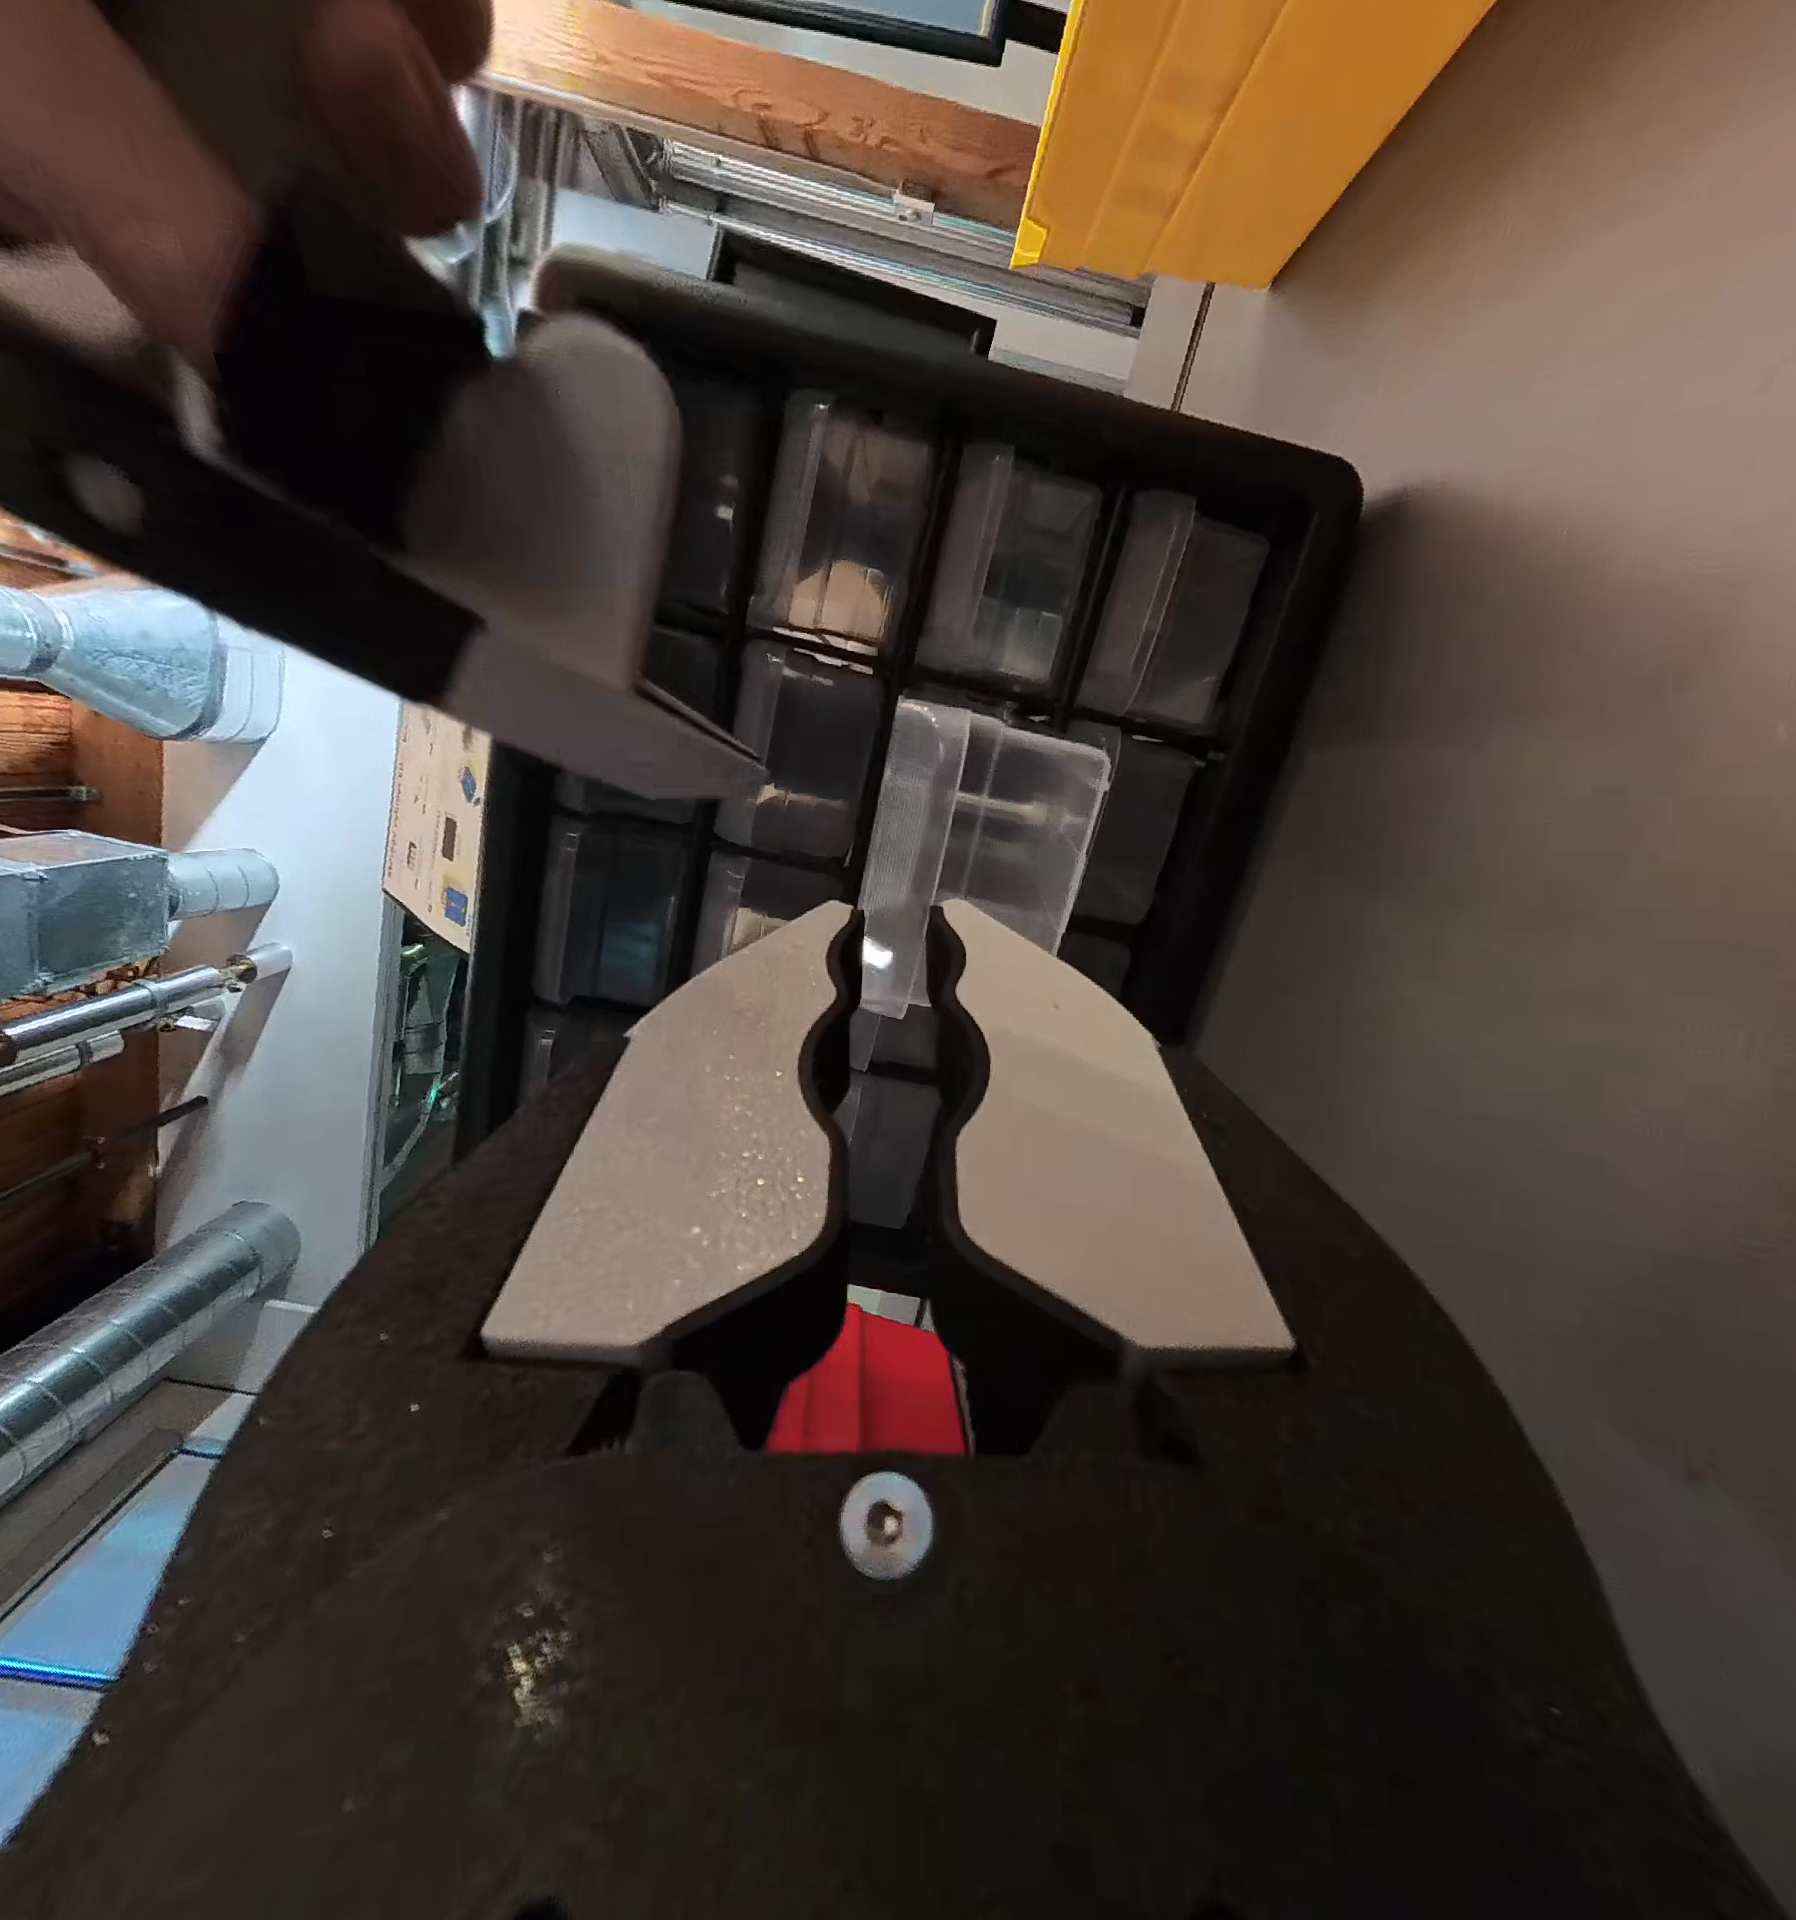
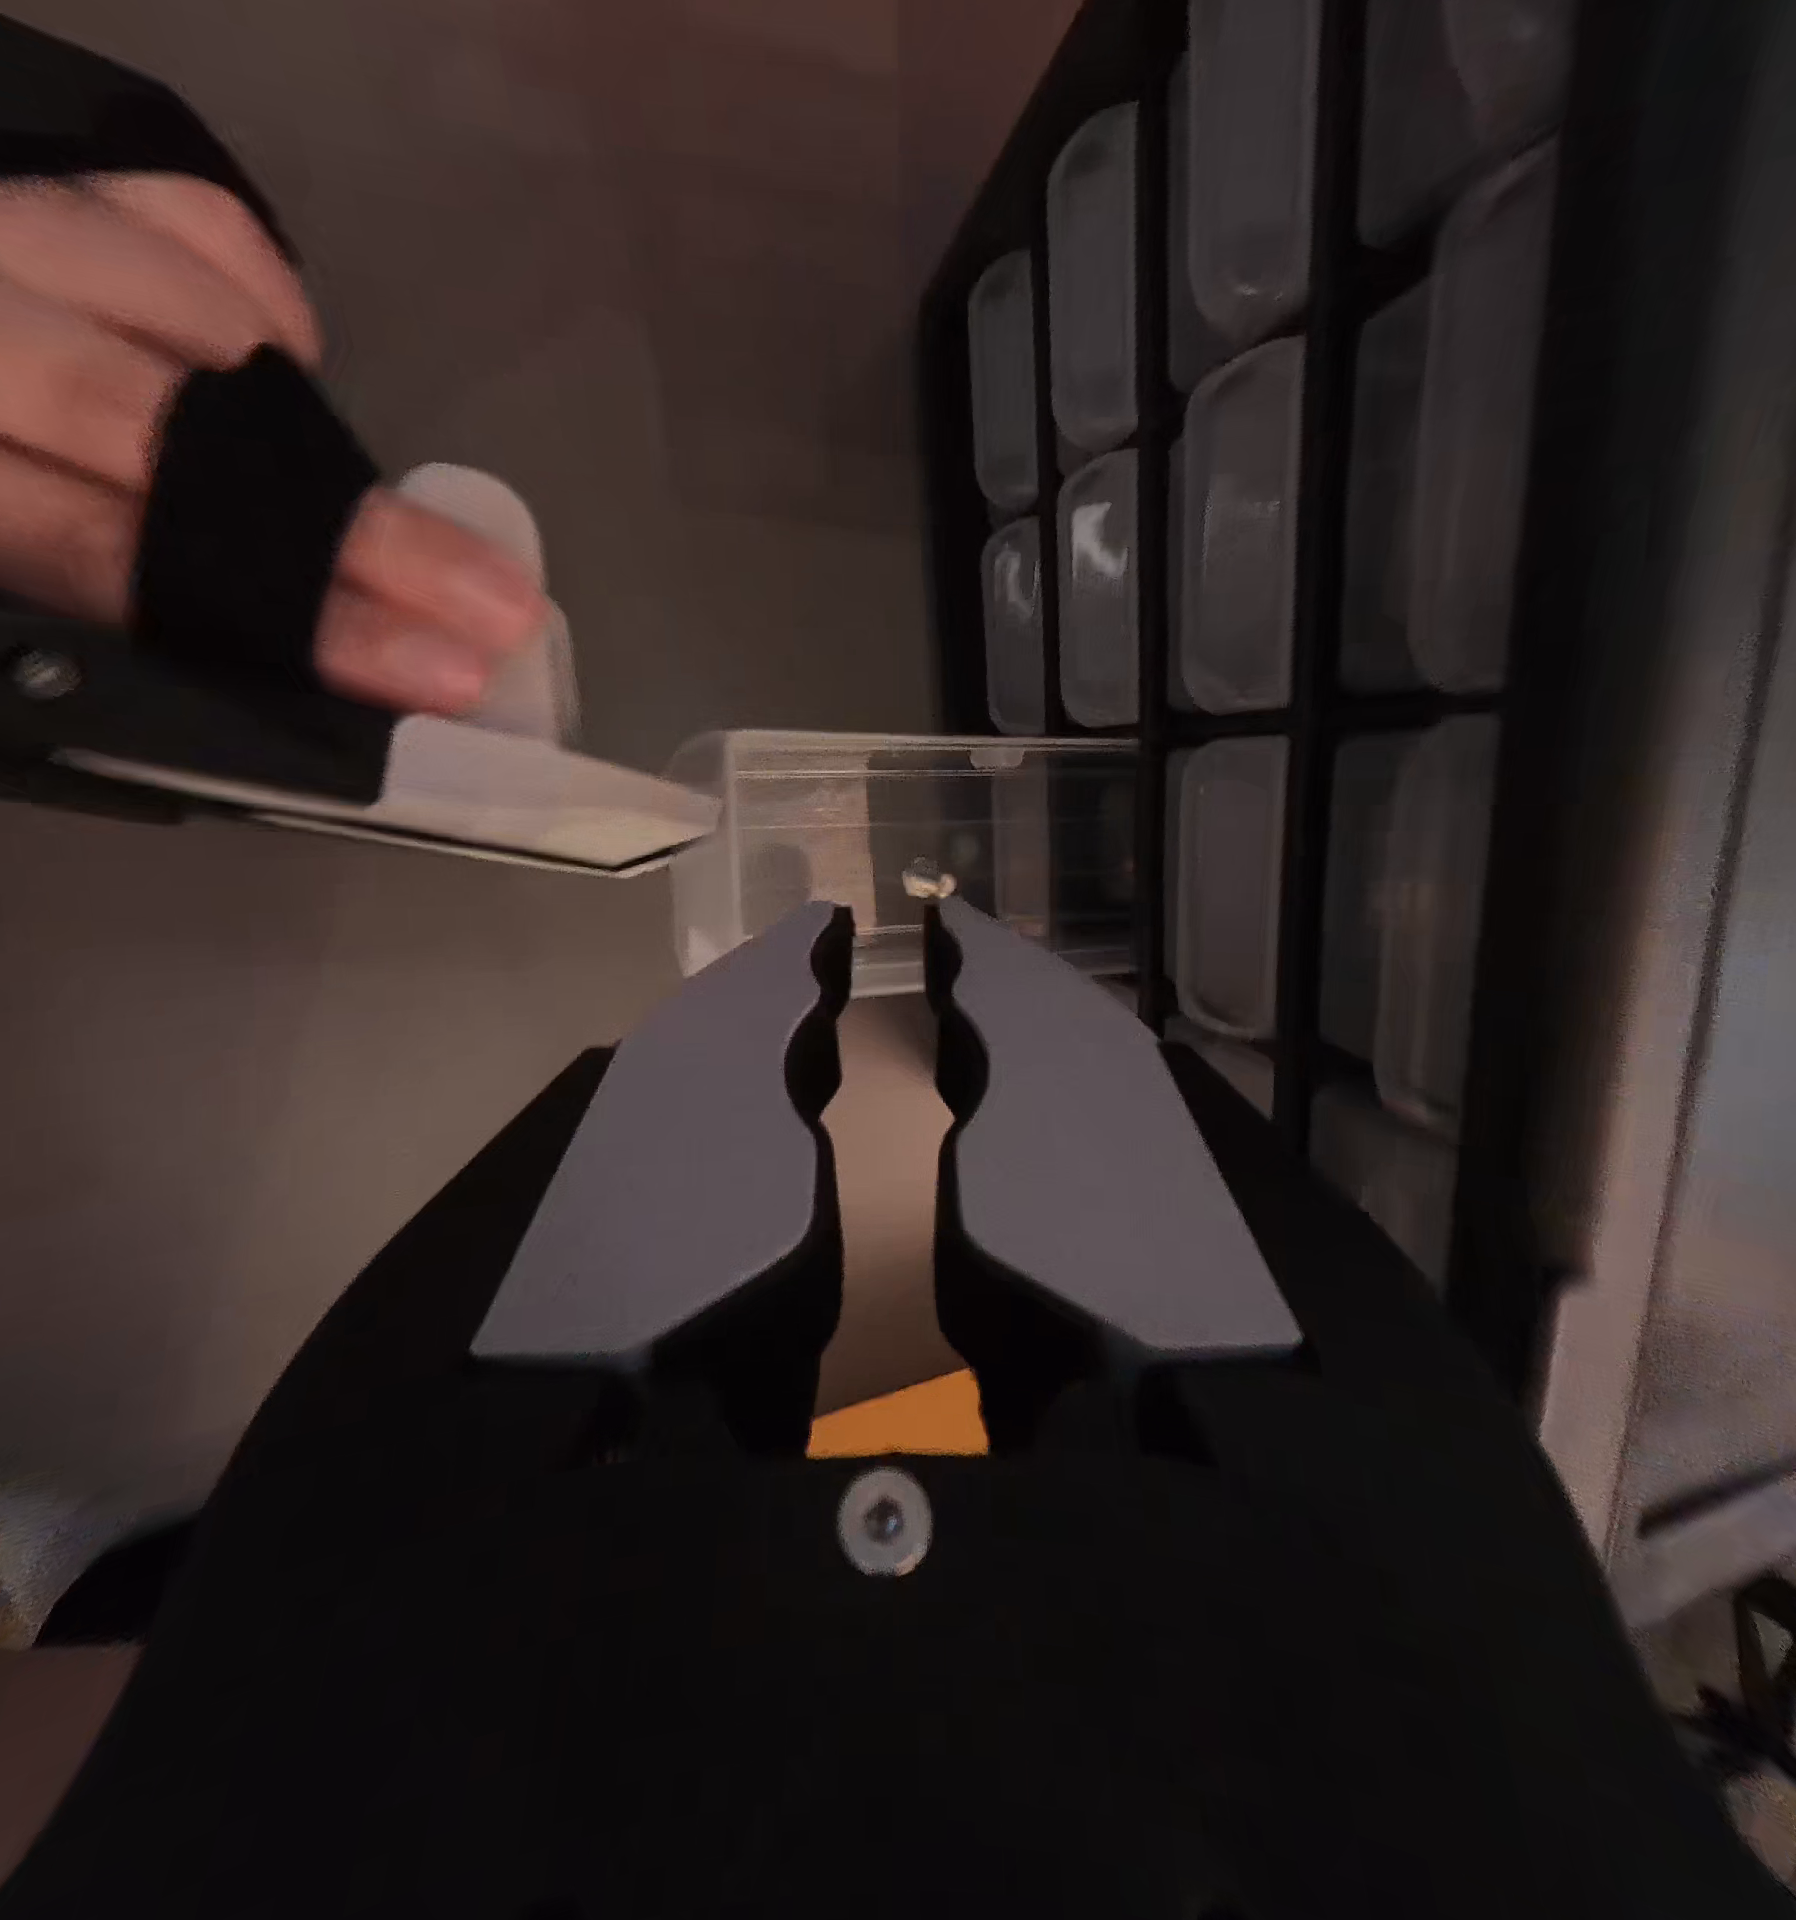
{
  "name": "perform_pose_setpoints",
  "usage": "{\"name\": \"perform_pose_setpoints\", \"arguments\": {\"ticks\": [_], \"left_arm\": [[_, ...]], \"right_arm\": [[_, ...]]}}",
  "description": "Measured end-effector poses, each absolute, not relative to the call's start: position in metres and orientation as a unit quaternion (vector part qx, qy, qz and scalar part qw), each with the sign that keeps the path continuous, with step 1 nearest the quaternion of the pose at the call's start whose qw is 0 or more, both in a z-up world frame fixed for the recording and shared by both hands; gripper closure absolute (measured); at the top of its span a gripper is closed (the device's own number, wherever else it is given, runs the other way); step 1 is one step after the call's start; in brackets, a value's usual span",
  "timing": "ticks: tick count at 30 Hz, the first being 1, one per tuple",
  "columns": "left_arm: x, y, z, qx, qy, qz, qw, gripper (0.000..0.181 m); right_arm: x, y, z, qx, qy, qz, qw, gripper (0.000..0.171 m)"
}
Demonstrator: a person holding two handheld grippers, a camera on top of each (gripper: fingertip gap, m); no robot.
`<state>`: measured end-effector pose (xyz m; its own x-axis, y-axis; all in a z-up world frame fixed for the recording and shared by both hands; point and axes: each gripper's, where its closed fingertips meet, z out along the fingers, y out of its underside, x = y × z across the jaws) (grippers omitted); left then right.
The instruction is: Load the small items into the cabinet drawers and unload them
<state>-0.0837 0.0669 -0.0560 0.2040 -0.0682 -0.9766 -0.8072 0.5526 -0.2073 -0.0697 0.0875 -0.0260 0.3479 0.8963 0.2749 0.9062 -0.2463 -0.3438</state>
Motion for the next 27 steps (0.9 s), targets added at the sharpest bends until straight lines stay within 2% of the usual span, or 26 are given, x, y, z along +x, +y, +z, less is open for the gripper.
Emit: {"name": "perform_pose_setpoints", "arguments": {"ticks": [7, 16, 18, 23, 27], "left_arm": [[-0.084, 0.066, -0.056, -0.396, 0.570, 0.262, 0.670, 0.170], [-0.084, 0.066, -0.057, -0.399, 0.573, 0.257, 0.668, 0.170], [-0.085, 0.066, -0.057, -0.398, 0.573, 0.259, 0.668, 0.170], [-0.085, 0.066, -0.057, -0.399, 0.573, 0.258, 0.668, 0.170], [-0.084, 0.066, -0.058, -0.399, 0.574, 0.257, 0.667, 0.170]], "right_arm": [[-0.056, 0.108, -0.066, -0.803, -0.581, -0.095, 0.093, 0.156], [-0.055, 0.110, -0.080, -0.809, -0.576, -0.108, 0.036, 0.157], [-0.056, 0.112, -0.081, -0.810, -0.576, -0.107, 0.035, 0.163], [-0.059, 0.111, -0.075, -0.811, -0.574, -0.099, 0.055, 0.164], [-0.063, 0.099, -0.041, -0.803, -0.578, -0.075, 0.127, 0.164]]}}
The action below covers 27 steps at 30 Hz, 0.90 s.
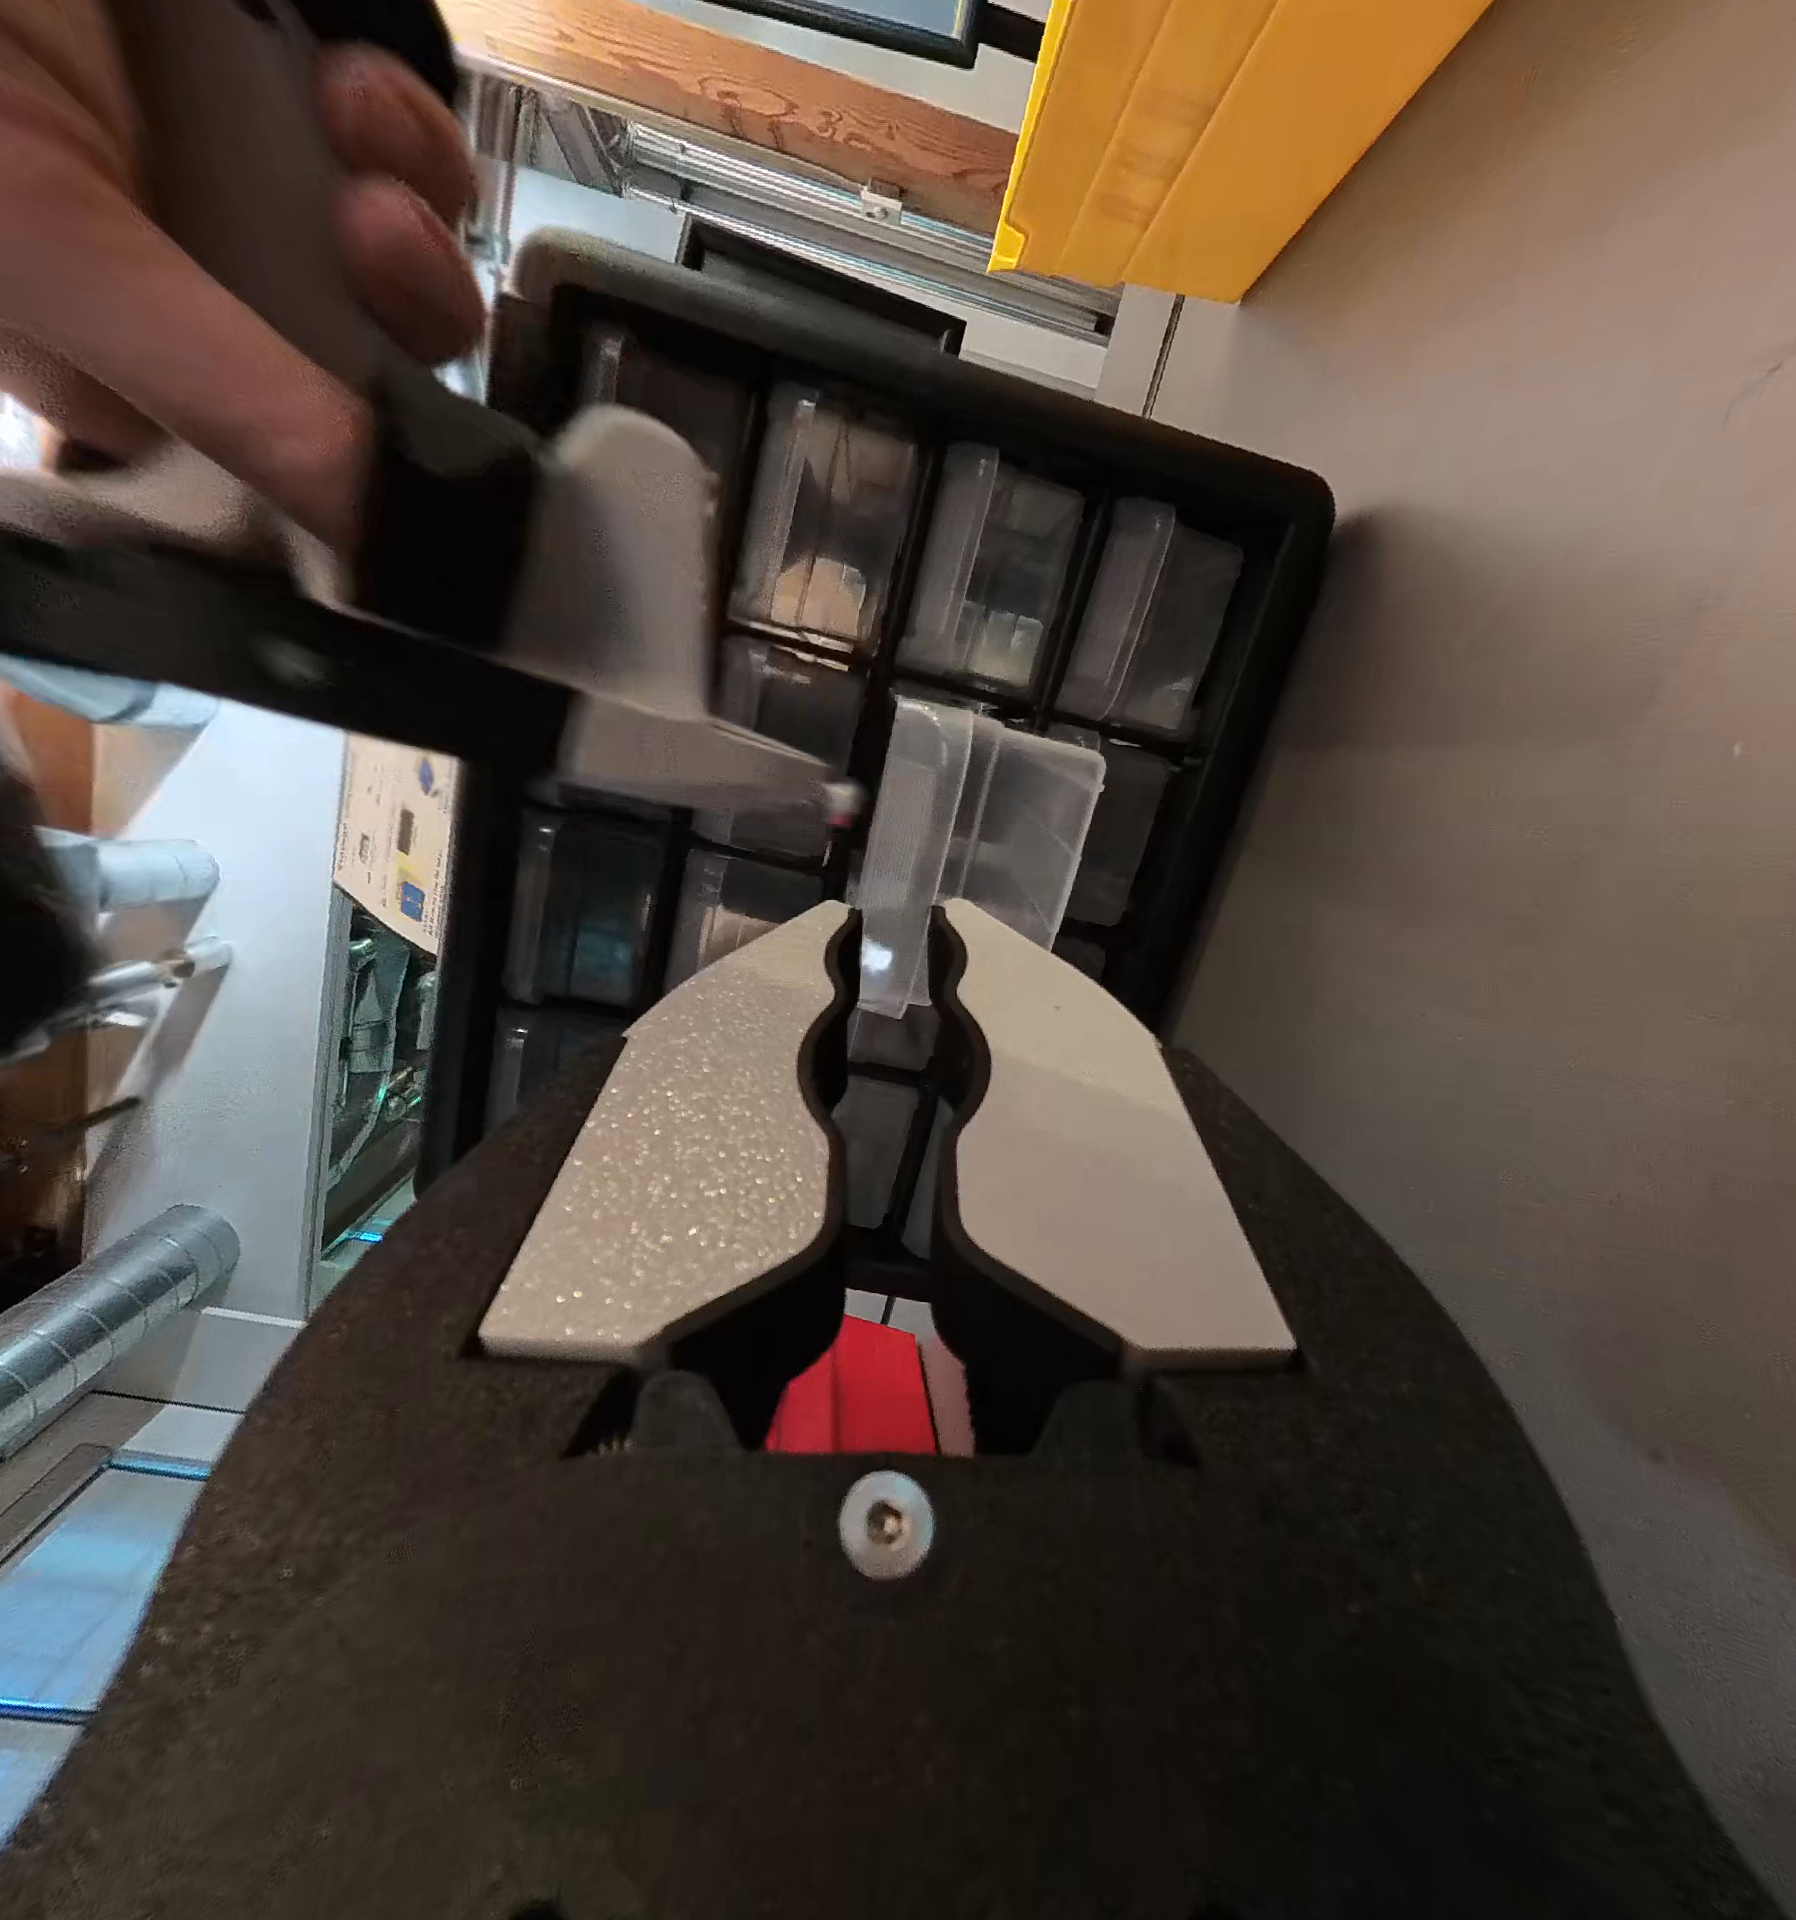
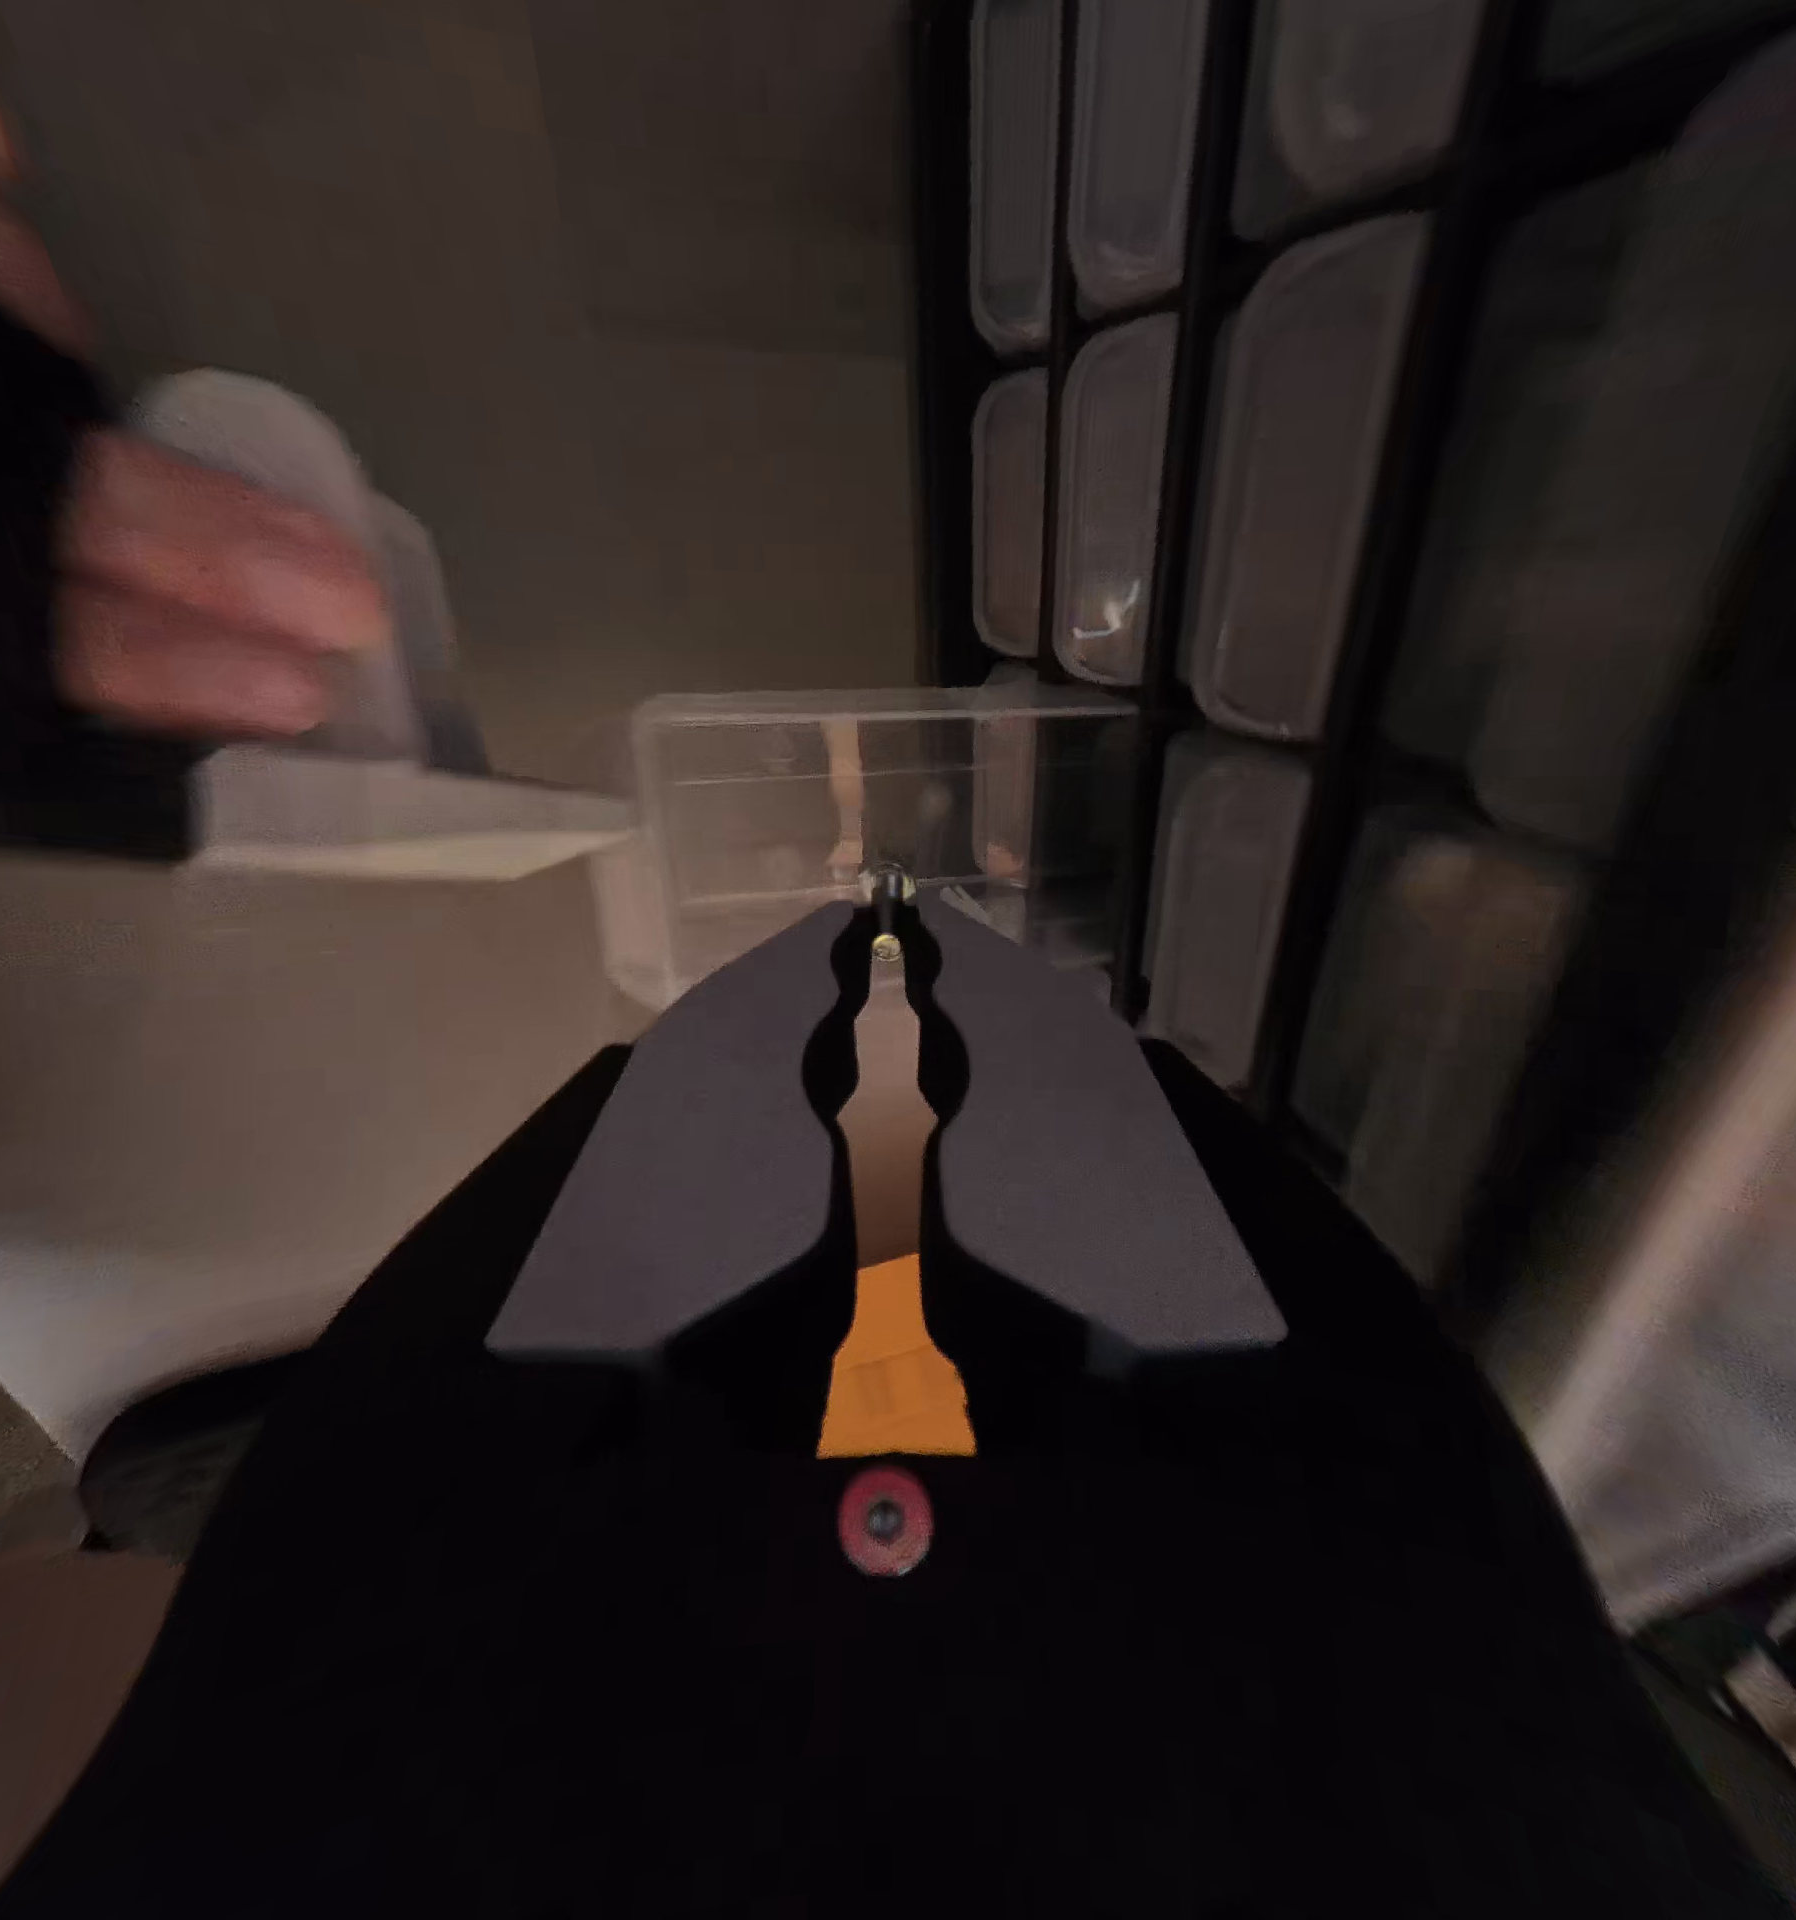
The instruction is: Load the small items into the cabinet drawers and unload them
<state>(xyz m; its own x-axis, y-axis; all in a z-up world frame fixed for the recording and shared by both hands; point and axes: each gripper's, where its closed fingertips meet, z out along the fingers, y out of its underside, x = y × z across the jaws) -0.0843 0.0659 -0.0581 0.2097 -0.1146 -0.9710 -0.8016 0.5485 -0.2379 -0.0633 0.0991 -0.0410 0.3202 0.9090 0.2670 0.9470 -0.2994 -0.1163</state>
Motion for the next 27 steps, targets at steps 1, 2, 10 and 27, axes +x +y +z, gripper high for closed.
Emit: {"name": "perform_pose_setpoints", "arguments": {"ticks": [1, 2, 10, 27], "left_arm": [[-0.084, 0.066, -0.059, -0.400, 0.574, 0.257, 0.667, 0.170], [-0.084, 0.067, -0.059, -0.400, 0.574, 0.257, 0.667, 0.170], [-0.081, 0.072, -0.061, -0.407, 0.573, 0.262, 0.661, 0.169], [-0.066, 0.113, -0.061, -0.415, 0.568, 0.303, 0.643, 0.169]], "right_arm": [[-0.064, 0.093, -0.027, -0.799, -0.578, -0.062, 0.155, 0.164], [-0.063, 0.086, -0.012, -0.794, -0.576, -0.049, 0.187, 0.164], [0.098, 0.024, 0.026, -0.868, -0.396, -0.078, 0.289, 0.164], [0.235, -0.003, -0.145, -0.980, -0.189, 0.002, -0.069, 0.164]]}}
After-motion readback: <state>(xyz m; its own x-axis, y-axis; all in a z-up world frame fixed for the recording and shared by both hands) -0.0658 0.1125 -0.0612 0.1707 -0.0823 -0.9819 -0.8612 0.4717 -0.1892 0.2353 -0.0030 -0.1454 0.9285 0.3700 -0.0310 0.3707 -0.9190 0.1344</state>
